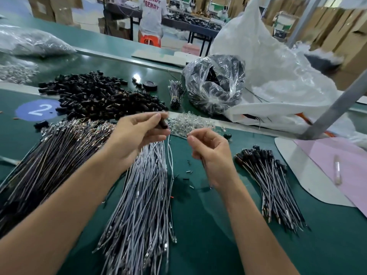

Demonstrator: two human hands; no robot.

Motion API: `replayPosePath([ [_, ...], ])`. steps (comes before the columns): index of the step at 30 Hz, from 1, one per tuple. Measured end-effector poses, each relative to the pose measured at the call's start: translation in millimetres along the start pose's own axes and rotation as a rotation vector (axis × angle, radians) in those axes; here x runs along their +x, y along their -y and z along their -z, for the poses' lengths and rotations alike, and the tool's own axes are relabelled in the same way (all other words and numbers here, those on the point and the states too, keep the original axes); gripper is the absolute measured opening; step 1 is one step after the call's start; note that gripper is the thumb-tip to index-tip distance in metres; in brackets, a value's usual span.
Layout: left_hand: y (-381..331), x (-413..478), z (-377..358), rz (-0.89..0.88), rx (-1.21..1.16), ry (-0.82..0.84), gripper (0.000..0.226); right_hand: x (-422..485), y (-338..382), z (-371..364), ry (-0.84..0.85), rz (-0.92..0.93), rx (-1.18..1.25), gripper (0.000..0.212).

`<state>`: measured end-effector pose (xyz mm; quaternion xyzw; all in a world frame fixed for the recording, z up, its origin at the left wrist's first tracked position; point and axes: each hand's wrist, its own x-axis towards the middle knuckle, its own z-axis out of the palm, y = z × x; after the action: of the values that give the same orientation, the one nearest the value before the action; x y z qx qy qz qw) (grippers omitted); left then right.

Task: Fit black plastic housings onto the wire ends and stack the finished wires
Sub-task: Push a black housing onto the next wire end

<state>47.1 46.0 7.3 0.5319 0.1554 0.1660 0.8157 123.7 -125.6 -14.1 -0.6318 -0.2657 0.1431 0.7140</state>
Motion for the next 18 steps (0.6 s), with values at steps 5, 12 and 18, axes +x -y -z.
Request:
replayPosePath([
  [5, 16.9, -12.9, 11.1, 0.045, -0.239, -0.014, 0.026, -4.2, -4.8, -15.2, -0.009, 0.000, -0.180, 0.019],
  [12, 25.7, -11.6, 15.1, -0.023, -0.167, -0.006, 0.030, -3.1, -5.1, -12.5, 0.006, 0.002, -0.201, 0.019],
  [18, 26.4, -13.3, 11.2, -0.029, -0.092, 0.012, 0.032, -2.8, -3.8, -13.8, 0.009, -0.003, -0.225, 0.018],
])
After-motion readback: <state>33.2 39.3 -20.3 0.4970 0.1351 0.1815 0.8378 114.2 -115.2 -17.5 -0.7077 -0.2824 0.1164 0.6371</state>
